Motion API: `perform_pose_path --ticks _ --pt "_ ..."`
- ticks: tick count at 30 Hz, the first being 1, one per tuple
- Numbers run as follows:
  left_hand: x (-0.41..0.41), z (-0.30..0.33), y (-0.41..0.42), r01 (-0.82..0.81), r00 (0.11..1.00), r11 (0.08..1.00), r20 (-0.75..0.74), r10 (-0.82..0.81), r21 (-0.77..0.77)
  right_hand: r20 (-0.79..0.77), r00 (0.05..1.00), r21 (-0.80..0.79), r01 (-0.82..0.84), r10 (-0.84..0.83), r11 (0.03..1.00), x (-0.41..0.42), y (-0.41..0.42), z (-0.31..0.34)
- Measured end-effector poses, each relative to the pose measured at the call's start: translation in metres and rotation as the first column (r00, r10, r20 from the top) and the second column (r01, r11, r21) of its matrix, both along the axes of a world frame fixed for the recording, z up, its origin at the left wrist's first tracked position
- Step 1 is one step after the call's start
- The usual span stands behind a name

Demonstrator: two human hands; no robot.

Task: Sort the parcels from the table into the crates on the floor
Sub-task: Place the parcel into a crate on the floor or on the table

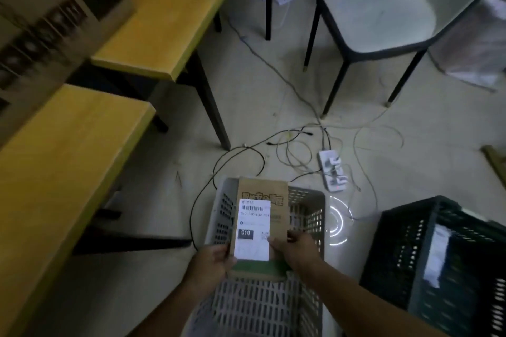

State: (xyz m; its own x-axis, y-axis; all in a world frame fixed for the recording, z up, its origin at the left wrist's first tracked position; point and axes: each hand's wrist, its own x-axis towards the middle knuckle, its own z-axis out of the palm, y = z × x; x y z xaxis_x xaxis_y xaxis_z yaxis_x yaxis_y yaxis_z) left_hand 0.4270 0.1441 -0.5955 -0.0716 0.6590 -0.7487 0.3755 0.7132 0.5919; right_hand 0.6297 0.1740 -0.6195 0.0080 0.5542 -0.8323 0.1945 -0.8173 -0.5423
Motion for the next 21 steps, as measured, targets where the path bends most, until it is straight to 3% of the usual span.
perform_pose_path --ticks 4,9,14,21 --pt "-0.007 -0.050 0.027 0.002 0.988 0.994 -0.156 0.015 0.107 0.025 1.000 -0.036 -0.017 0.018 0.999 -0.009 0.017 -0.069" --pt "-0.017 -0.099 0.061 0.071 0.905 0.977 -0.424 0.022 0.202 0.095 0.993 -0.070 -0.060 0.066 0.996 -0.021 0.034 -0.135" --pt "-0.016 -0.129 0.085 0.107 0.872 0.982 -0.488 -0.018 0.155 0.171 0.978 -0.059 -0.107 0.116 0.992 -0.035 0.038 -0.182" --pt "-0.019 -0.137 0.088 0.150 0.805 0.975 -0.593 -0.023 0.166 0.127 0.990 -0.110 0.080 -0.066 0.991 -0.071 0.026 -0.241"
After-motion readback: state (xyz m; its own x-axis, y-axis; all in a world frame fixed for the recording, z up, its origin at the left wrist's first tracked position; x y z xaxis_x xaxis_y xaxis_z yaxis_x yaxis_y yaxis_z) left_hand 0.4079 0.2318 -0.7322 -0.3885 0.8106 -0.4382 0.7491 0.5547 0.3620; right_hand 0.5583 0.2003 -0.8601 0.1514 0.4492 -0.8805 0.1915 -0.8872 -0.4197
